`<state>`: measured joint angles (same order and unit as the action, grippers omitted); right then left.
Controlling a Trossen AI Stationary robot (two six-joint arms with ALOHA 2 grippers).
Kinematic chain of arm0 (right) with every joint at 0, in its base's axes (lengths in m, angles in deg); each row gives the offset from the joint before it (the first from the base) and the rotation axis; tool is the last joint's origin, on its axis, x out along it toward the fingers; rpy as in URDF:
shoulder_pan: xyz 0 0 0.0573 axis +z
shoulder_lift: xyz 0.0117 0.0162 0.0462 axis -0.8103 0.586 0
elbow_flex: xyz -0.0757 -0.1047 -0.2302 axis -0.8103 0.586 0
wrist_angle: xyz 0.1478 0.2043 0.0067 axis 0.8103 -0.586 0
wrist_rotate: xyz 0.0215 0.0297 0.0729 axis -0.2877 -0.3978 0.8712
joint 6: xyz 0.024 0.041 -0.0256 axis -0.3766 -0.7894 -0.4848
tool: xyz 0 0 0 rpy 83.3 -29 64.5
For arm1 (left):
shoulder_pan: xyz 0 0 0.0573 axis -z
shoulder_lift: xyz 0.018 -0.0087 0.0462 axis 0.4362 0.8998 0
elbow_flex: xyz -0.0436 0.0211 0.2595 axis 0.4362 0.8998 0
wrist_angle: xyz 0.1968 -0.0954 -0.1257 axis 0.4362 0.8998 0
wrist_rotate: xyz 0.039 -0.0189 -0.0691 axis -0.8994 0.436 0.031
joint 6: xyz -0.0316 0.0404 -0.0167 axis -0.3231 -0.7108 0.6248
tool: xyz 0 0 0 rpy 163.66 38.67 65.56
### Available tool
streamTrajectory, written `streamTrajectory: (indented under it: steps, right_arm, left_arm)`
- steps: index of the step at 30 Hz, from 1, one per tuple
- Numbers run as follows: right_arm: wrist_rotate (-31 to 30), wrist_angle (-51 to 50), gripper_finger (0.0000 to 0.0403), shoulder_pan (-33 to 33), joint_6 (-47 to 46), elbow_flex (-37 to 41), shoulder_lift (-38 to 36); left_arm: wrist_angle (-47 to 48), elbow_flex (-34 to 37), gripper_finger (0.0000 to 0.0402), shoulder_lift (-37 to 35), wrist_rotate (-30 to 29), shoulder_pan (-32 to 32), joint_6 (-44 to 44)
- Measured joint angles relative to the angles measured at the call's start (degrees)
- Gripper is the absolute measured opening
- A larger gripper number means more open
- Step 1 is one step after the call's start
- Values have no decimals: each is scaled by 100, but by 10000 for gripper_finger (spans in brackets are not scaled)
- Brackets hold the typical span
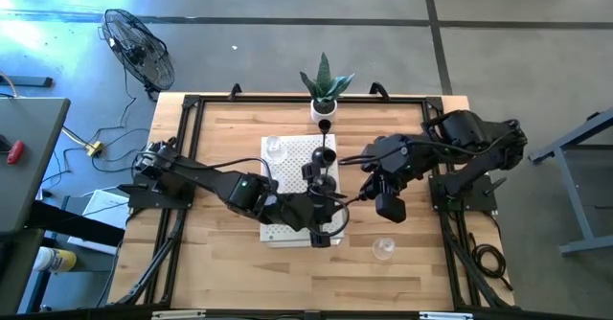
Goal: Pick & Place candle stick holders
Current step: Put the black candle holder on the shelf aligned with the other black candle holders
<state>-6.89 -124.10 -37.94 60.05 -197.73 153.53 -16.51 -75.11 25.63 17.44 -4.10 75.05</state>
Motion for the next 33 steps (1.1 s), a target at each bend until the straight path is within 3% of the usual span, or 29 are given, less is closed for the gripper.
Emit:
streamTrajectory:
  steps: [10, 33]
  right_arm:
    - [7, 12, 26, -1, 19, 0, 17]
    - [127, 156, 32, 0, -3, 0, 18]
  left_arm:
    - [-18, -2, 67, 0, 3, -2, -34]
    - [-9, -9, 61, 201, 779, -190, 277]
